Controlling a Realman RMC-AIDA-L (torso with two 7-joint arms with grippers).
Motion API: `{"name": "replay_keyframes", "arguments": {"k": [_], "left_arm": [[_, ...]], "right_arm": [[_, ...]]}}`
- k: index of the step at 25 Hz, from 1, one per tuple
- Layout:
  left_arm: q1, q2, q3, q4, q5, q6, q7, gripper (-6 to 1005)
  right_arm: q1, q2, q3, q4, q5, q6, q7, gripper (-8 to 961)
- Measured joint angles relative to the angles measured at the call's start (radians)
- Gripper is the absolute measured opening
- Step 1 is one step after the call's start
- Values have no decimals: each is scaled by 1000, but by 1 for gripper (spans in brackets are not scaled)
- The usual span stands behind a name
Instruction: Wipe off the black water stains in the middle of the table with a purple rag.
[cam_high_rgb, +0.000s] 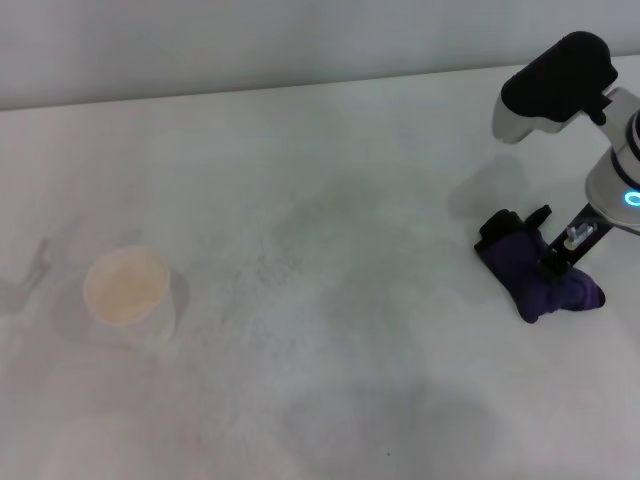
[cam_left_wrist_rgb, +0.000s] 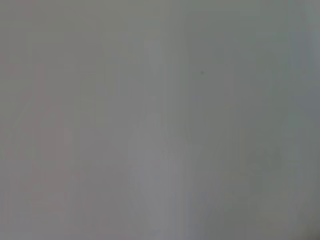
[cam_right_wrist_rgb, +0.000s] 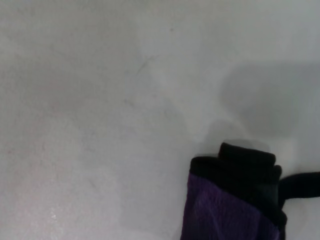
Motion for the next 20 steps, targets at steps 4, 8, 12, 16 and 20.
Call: {"name": "replay_keyframes", "arguments": {"k": [4, 8, 12, 16, 20], "left_arm": [[-4, 0, -1, 0, 0, 0, 0, 892], [-8, 0, -1, 0, 1, 7, 1, 892], [-13, 0, 1, -1, 1, 25, 0, 892], [-22, 0, -1, -12, 0, 35, 0, 892], [-30, 0, -2, -19, -20, 41, -1, 893]], "right_arm": [[3, 3, -2, 5, 3, -4, 2, 68], [2, 0, 3, -8, 9, 3, 3, 171], [-3, -5, 11, -44, 7, 18, -4, 355], [-37, -2, 96, -158, 9, 16, -62, 418], [-82, -3, 224, -208, 38, -87, -144, 434]]}}
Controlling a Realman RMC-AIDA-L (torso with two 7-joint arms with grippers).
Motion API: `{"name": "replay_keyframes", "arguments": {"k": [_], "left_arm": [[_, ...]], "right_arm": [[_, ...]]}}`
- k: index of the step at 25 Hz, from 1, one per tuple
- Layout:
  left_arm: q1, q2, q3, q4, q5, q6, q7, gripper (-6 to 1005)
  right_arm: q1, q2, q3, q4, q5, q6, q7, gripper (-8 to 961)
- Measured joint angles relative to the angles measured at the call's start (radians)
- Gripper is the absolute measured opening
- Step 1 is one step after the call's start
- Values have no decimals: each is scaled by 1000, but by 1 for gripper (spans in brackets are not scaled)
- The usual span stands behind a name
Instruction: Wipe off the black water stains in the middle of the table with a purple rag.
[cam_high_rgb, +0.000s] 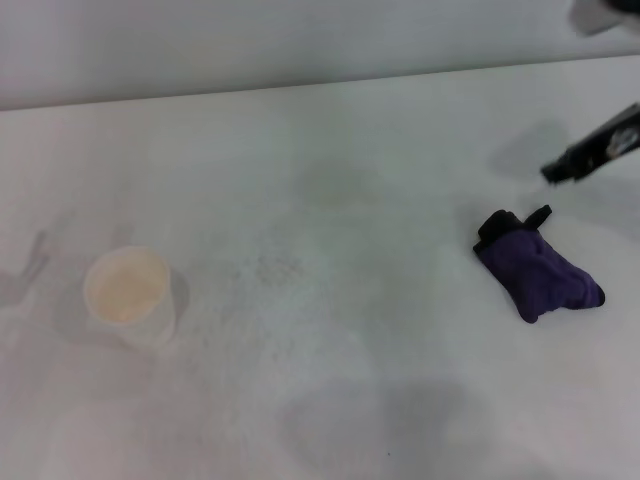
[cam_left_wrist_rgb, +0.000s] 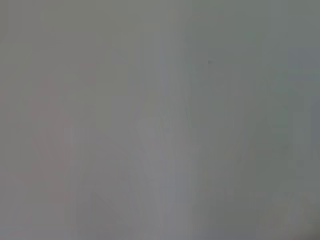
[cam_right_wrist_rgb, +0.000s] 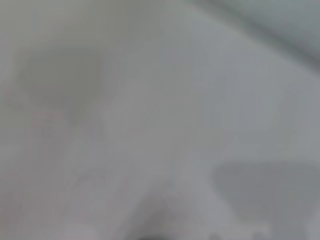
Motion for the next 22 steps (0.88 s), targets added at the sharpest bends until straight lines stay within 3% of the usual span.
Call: {"name": "replay_keyframes", "arguments": {"k": [5, 8, 12, 19, 22], "left_arm": [[-3, -1, 0, -5, -48, 8, 2, 893], [-9, -2, 0, -10, -79, 10, 3, 893], [-29, -2, 0, -33, -110, 18, 3, 893], [-45, -3, 0, -46, -127, 40, 3, 893], [-50, -3, 0, -50, -136, 59, 3, 893]], "right_arm": [[-45, 0, 256, 92, 187, -166, -225, 432], [-91, -2, 415, 222, 477, -270, -454, 431], [-123, -13, 577, 431, 819, -283, -811, 430], [-134, -8, 701, 743, 1063, -307, -1199, 427], [-142, -8, 731, 899, 1203, -287, -1452, 426]]}}
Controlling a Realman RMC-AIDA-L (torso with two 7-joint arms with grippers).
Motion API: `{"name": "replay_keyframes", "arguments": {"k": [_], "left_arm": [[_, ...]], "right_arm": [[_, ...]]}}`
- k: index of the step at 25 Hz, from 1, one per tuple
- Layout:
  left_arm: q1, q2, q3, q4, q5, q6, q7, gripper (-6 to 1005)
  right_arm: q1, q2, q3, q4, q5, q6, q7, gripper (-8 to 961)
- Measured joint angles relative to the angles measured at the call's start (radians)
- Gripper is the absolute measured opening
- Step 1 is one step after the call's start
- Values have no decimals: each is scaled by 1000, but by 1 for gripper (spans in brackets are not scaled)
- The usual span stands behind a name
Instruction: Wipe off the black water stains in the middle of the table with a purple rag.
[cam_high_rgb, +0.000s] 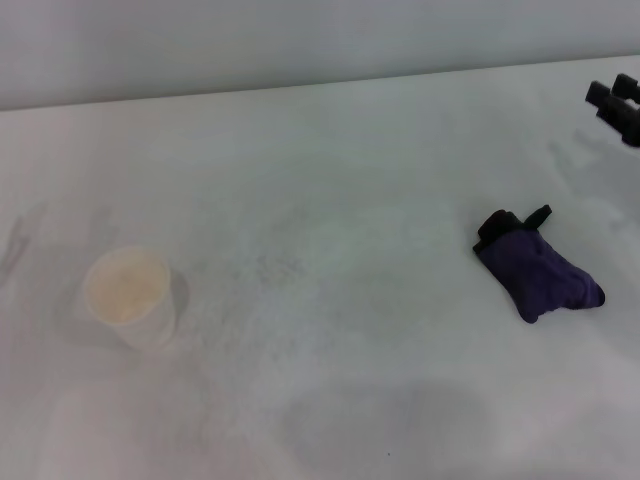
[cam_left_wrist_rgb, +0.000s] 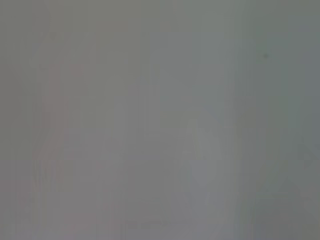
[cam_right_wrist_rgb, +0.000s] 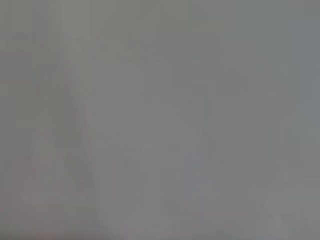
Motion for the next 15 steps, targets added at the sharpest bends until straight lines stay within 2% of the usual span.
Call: {"name": "replay_keyframes", "arguments": {"k": [4, 7, 10, 15], "left_arm": [[0, 0, 0, -4, 0, -3, 0, 893], [1, 0, 0, -5, -1, -3, 0, 893], [-2, 1, 0, -5, -1, 3, -1, 893], [2, 1, 0, -4, -5, 0, -1, 893]], "right_arm": [[-9, 0, 43, 213, 212, 94, -383, 427], [-13, 0, 56, 320, 304, 186, -592, 428], [-21, 1, 59, 365, 339, 235, -684, 429], [-32, 1, 81, 374, 359, 234, -717, 431]]}}
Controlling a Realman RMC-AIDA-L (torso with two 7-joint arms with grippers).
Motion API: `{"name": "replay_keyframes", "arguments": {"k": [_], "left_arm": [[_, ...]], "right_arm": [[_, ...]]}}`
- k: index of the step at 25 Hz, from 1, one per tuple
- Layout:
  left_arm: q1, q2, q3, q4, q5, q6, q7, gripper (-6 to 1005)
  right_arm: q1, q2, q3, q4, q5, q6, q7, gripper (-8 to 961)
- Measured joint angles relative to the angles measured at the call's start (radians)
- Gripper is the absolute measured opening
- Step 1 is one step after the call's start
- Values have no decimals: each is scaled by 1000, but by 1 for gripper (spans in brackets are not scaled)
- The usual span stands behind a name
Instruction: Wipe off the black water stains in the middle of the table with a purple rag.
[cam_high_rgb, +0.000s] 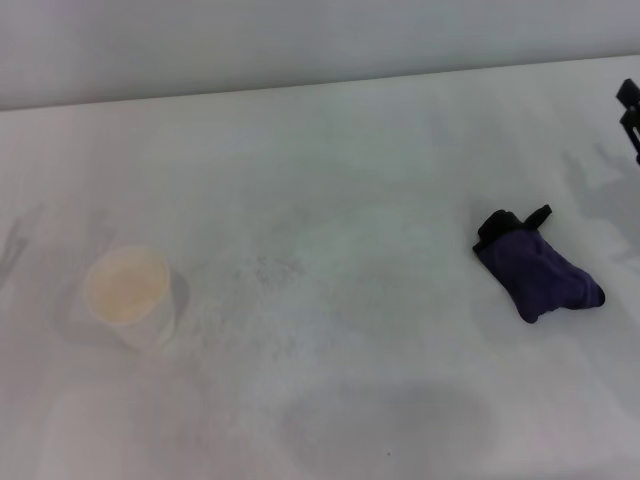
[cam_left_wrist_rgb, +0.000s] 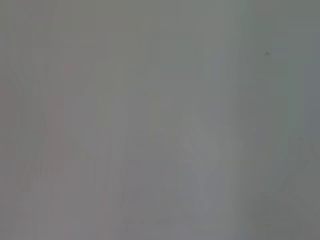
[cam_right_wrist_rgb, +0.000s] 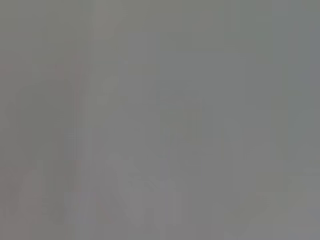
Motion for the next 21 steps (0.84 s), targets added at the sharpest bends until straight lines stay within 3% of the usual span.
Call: {"name": "replay_keyframes", "arguments": {"k": [5, 21], "left_arm": [[-9, 0, 2, -13, -6, 6, 0, 893], [-16, -4, 4, -18, -7, 15, 0, 893]], "right_arm": [[-1, 0, 48, 18, 2, -9, -52, 432], [-10, 1, 54, 36, 27, -51, -144, 436]]}}
